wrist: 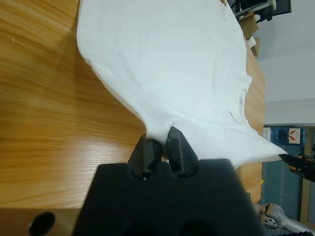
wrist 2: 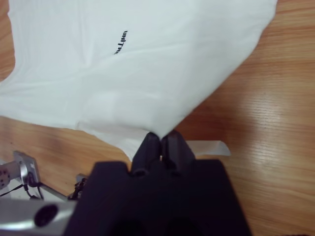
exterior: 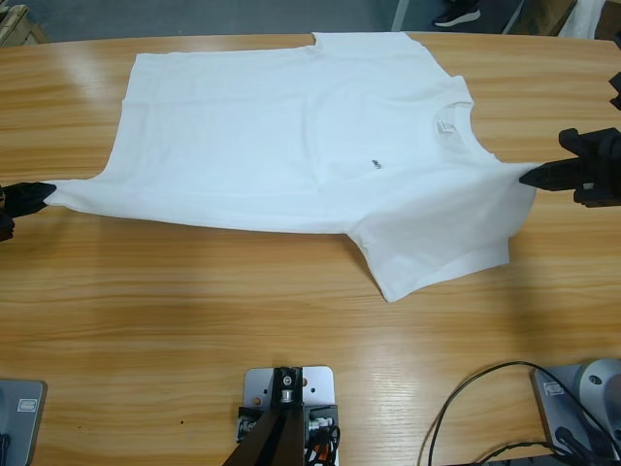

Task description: Fold clothes

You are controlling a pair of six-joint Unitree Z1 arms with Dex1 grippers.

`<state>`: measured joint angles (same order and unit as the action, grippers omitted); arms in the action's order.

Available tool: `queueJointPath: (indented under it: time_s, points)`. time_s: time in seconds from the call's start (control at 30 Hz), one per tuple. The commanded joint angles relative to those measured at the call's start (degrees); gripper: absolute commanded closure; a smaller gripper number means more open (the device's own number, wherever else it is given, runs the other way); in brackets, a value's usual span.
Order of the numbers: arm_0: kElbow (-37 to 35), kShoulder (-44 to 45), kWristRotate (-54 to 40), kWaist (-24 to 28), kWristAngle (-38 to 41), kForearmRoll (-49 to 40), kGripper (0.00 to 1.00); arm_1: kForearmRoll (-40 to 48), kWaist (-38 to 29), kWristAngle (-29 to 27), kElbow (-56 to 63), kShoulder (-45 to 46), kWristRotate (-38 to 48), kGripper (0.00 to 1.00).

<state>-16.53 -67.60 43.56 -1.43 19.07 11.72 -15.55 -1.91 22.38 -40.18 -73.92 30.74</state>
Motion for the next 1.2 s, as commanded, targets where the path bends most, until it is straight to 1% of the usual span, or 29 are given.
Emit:
queueJointPath:
  time_s: [0.03, 0.47, 1.2]
  points:
    - [-1.9, -3.9, -1.7, 1.3, 1.5, -0.9, 1.0, -1.1, 0.9, 0.4, -1.9, -4.2, -1.2, 1.0]
    - [-4.7, -9.5, -4.5, 4.3, 2.9, -0.9, 1.0, -1.1, 1.7, 0.6, -4.7, -8.8, -2.7, 1.0]
    - [-10.6, -18.5, -7.6, 4.5, 4.3, -0.8, 1.0, -1.7, 1.8, 1.3, -12.8, -18.3, -5.5, 1.0]
